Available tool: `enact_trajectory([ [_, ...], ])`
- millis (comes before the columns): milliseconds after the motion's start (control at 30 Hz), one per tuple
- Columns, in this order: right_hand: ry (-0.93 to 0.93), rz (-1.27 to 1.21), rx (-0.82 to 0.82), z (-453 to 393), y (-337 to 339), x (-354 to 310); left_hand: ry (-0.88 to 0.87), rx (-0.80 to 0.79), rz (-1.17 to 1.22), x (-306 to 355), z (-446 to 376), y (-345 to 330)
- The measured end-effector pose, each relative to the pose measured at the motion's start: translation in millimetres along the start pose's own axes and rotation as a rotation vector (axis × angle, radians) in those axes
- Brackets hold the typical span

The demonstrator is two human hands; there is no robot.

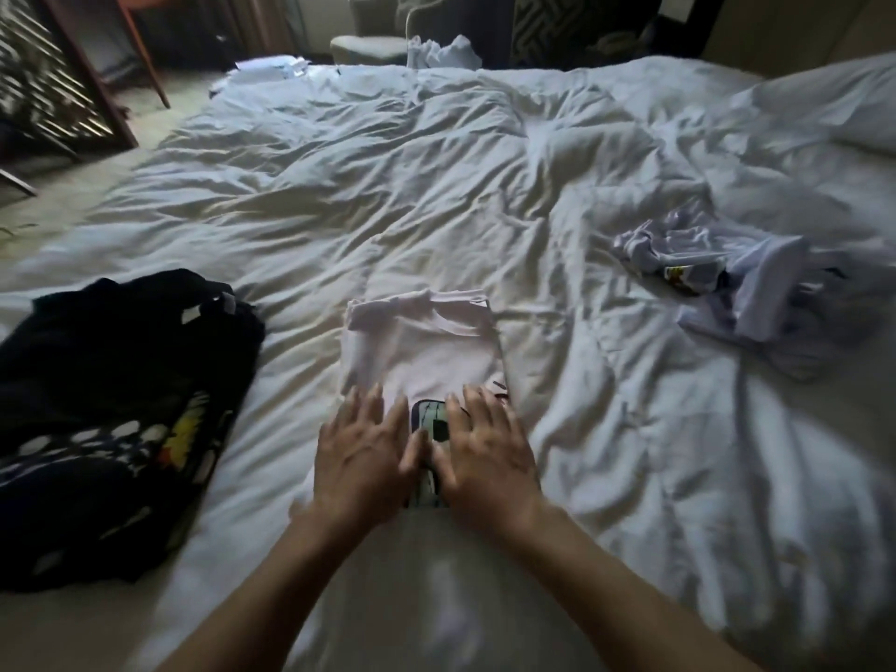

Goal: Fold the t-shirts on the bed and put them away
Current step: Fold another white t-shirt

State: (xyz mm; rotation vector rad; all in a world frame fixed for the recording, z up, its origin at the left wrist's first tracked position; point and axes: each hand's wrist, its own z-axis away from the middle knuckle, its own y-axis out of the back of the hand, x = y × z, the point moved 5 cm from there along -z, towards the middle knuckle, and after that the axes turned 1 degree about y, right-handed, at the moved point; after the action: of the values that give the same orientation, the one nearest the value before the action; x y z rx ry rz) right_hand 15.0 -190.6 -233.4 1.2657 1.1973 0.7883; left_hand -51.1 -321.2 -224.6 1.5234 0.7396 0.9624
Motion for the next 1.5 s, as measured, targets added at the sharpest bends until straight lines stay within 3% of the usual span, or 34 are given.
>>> enact_trajectory([
  [200,0.019,-0.006,-0.121,8,-13,4,-0.048,-0.053,0.017,-20,8,-23],
  [467,-0.014,-0.001,-0.185,22,-9,24,0.094,-0.019,0.007,-21,21,-20],
  [633,-0.007,0.007,-0.056,-2,17,19,0.062,0.069,0.018,-6,1,-7],
  [800,0.09,-0.094,-0.367,5,9,24,0.045,0.05,-0.073,-4,-5,-13],
  [967,-0.073,-0.231,-0.204,-16,53,89,-0.029,0.183,-0.051,37,-24,2],
  [1167,-0.233,-0.29,-0.095,-27,101,162,-0.154,0.166,0.131,143,-53,-1],
  [1233,-0.309,-0.261,0.036,-31,119,189,-0.18,0.162,0.2,173,-62,1],
  [1367,-0.586,-0.047,0.499,-25,160,252,-0.194,0.096,0.325,224,-84,2],
  [1500,-0.832,-0.013,0.44,-27,155,307,-0.201,0.054,0.452,271,-98,2],
])
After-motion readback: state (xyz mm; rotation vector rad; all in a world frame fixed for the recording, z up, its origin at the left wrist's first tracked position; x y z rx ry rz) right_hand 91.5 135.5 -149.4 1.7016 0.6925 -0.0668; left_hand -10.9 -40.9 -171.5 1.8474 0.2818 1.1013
